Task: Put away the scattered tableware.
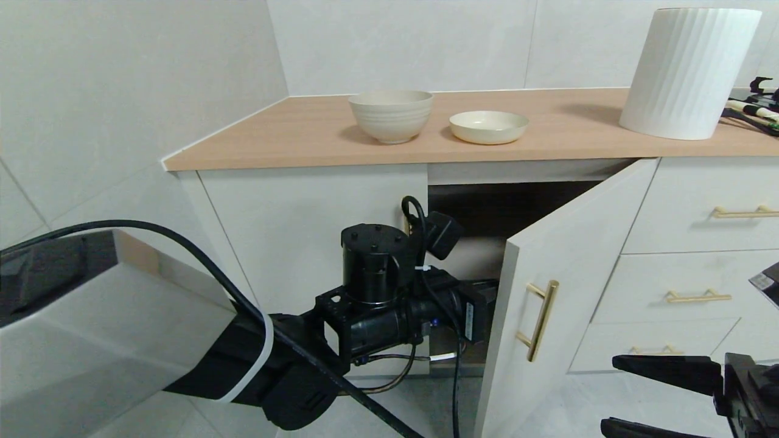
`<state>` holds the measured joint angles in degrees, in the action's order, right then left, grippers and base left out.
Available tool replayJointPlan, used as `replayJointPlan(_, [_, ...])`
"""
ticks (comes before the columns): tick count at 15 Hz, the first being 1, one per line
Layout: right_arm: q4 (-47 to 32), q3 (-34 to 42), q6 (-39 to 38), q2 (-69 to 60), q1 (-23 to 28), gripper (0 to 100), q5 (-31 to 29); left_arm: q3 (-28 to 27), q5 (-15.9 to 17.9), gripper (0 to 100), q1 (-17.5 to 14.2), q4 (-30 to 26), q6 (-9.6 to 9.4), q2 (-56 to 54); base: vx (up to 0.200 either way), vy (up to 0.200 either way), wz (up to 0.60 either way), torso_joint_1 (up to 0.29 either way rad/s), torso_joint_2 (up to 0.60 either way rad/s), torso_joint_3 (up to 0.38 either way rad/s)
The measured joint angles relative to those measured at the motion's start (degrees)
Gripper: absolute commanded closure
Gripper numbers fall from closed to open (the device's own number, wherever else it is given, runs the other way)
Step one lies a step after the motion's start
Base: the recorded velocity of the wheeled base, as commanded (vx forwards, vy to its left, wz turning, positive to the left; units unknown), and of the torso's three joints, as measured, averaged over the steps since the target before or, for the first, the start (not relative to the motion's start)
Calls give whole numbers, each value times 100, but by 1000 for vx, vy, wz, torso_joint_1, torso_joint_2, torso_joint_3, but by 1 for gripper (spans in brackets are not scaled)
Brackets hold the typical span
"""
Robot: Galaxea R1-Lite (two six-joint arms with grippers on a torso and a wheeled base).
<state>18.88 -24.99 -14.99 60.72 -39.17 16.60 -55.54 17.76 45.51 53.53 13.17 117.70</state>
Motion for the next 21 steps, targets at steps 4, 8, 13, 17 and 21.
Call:
replayJointPlan(4, [-2,5,0,-74,-7,0,-2,-496,-217,100,9,-306,7,187,0,0,0,0,0,0])
replayJointPlan(8, [2,2,0,-119,-11,0,0,-942,-1120,100,134,-416,0,482,0,0,0,0,0,0])
replayJointPlan(13, [-2,-12,-2,-310,-341,0,6,-1052,-1380,100,603,-427,2,510,0,0,0,0,0,0])
replayJointPlan(17, [0,143,5,-837,-809,0,925,-727,-731,100,1570,-374,7,317,0,0,0,0,0,0])
replayJointPlan(21, [0,212,16,-1219,-907,0,1229,-272,-617,100,1513,-322,-6,-69,0,0,0,0,0,0])
